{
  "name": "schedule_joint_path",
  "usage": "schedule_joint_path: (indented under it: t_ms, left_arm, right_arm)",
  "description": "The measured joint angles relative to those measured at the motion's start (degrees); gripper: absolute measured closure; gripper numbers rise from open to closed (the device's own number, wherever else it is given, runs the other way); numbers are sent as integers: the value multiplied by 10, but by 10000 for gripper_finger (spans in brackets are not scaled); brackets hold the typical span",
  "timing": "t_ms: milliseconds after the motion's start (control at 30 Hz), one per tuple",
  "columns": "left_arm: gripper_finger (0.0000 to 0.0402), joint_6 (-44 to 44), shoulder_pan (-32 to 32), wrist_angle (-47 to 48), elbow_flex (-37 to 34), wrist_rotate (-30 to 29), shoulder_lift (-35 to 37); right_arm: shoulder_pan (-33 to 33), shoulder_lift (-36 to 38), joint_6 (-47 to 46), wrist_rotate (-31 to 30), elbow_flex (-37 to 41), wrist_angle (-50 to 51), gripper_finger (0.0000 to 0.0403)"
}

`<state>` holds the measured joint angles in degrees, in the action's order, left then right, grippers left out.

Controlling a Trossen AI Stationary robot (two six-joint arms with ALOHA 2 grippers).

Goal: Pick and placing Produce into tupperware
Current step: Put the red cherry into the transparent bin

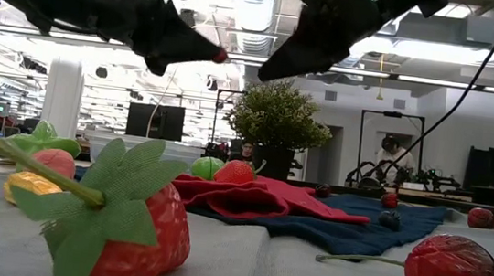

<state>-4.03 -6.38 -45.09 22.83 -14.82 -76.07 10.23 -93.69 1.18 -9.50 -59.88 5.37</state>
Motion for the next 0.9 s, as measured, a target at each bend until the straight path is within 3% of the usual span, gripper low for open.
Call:
schedule_joint_path:
  t_ms: [267,500,633,900]
  left_arm:
    - [366,-21,0,43,0,-158,0]
    - [366,-104,1,139,0,-305,0]
    - [365,-183,7,196,0,-313,0]
    - [365,-328,41,283,0,-219,0]
  right_arm:
    - [33,0,-12,-1,0,17,242]
    - [64,0,-23,-42,0,24,244]
    - [74,0,-24,-53,0,24,250]
    - [78,0,-27,-56,0,24,254]
